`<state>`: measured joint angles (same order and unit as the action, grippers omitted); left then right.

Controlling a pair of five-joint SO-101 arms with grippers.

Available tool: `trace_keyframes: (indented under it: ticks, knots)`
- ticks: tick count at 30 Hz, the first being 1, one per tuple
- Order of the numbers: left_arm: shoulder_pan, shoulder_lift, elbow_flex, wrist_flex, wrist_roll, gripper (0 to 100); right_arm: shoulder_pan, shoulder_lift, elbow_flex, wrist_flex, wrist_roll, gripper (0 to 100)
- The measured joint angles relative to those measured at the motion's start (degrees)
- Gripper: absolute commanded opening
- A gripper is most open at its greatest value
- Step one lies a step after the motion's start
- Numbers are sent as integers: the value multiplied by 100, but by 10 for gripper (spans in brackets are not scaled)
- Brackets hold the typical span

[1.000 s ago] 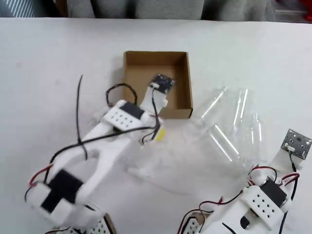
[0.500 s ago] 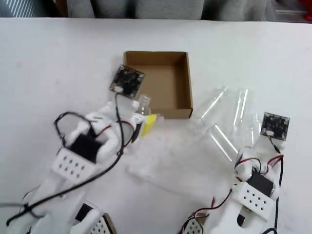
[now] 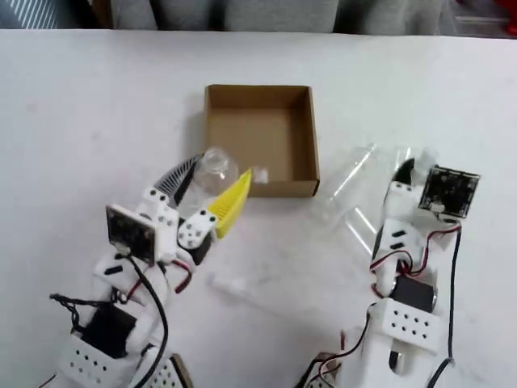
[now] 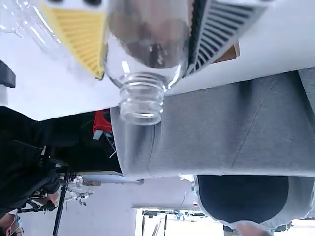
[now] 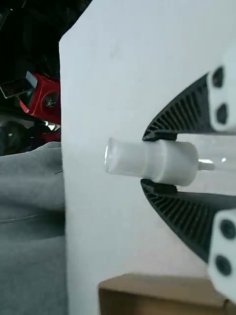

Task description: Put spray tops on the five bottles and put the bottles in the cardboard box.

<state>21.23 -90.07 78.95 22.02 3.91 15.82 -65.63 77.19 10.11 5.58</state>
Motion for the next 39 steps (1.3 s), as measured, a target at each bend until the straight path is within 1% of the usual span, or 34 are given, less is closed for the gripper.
trace_keyframes:
  ticks: [3, 7, 10, 13, 18, 20, 24, 27, 33, 39]
  knots:
    - [0, -185, 246, -79, 0, 109, -352, 0, -527, 211, -747, 15]
    - [0, -237, 484, -114, 0, 109, -967, 0, -1424, 756, -1160, 15]
    - [18, -237, 651, -114, 0, 109, -1547, 0, -2127, 1046, -1222, 15]
    - [211, -237, 870, -185, 0, 109, -2110, 0, -2840, 1116, -1222, 15]
    - [246, -237, 1565, -941, 0, 109, -2980, 114, -4079, 1116, -1222, 15]
    - [255, -237, 1723, -1090, 0, 109, -3349, 387, -4615, 1116, -1222, 15]
    - [255, -237, 1864, -1187, 0, 109, -3833, 1231, -5512, 1116, -1222, 15]
    - [255, -237, 1864, -1187, 0, 109, -4220, 1591, -5881, 1213, -1222, 15]
    - [255, -237, 1864, -1187, 0, 109, -4976, 1635, -6040, 1802, -1248, 15]
    - [255, -237, 1864, -1187, 0, 109, -5055, 1600, -5785, 1987, -1248, 15]
